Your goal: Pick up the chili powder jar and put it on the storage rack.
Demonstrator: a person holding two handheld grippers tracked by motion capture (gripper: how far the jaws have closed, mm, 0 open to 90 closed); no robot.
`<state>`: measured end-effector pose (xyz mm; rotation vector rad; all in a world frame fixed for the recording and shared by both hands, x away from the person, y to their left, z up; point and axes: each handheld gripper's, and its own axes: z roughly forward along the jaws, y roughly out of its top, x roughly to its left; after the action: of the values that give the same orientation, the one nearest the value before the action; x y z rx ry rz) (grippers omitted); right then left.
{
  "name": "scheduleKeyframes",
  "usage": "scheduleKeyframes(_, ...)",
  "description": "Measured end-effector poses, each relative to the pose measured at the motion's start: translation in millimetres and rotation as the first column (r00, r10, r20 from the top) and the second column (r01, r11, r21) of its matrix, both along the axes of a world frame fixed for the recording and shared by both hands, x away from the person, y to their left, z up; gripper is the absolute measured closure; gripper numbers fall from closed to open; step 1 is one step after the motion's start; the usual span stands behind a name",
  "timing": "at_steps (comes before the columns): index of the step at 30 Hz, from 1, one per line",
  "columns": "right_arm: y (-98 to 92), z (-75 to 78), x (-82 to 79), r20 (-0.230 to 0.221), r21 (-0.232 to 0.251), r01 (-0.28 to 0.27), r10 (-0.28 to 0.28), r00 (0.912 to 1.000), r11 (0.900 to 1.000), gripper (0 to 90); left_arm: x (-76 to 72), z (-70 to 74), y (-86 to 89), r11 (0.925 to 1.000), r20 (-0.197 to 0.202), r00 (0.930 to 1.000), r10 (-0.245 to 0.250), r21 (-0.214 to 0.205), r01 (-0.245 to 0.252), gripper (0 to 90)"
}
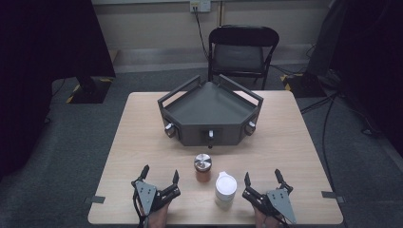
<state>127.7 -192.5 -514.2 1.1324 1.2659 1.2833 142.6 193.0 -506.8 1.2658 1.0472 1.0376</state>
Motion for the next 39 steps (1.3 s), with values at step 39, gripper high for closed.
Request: scheduleKeyframes(39, 1.3, 0.2, -0.1, -0.001, 0.000, 0.007, -0.007, 1.0000, 1.0000, 1.5, 32.3, 22.0, -12.1, 0.9603, 0.053, 0.9588, -0.279, 0.016, 0.279, 2.0)
